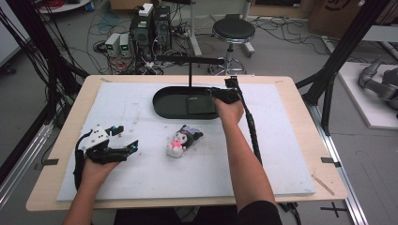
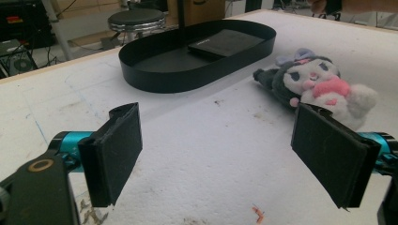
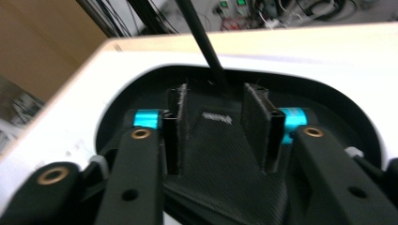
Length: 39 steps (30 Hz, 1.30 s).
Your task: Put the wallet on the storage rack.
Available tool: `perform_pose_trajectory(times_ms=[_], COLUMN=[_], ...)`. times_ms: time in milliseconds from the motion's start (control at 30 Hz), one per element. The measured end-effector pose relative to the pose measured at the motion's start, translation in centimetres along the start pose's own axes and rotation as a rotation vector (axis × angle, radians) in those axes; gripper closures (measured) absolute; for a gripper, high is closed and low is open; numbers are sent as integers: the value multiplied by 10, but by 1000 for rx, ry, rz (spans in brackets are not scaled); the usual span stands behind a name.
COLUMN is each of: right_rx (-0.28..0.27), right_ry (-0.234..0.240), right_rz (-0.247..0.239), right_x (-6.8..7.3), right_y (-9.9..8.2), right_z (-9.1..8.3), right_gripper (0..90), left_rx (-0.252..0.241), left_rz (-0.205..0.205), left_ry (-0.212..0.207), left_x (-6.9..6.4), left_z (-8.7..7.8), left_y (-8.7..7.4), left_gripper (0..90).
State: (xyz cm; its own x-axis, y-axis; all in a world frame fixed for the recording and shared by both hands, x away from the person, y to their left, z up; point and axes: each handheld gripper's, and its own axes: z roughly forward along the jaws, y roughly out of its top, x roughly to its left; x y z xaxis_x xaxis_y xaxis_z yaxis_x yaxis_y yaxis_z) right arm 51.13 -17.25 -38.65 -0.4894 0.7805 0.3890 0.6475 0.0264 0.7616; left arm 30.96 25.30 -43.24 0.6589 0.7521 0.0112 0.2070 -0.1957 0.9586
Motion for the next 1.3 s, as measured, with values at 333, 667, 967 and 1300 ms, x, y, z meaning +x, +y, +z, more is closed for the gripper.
perform_pose_trajectory(times_ms=[333,667,967,1300], right_rx=[186,138,31,-64], right_ry=[-137,-199,-149,-74], right_rz=[-154,-230,-277,-280], right_x=[8,9,3,-4], right_y=[-1,-11,-47,-98], right_z=[-24,-78,-134,-165], right_gripper=[425,330,198,194], left_rx=[28,30,39,21], left_rz=[2,14,14,5], left_ry=[4,-13,-18,-40], left_x=[-2,-8,-13,-15], left_z=[5,7,14,18], left_y=[1,6,9,12], left_gripper=[171,171,182,180])
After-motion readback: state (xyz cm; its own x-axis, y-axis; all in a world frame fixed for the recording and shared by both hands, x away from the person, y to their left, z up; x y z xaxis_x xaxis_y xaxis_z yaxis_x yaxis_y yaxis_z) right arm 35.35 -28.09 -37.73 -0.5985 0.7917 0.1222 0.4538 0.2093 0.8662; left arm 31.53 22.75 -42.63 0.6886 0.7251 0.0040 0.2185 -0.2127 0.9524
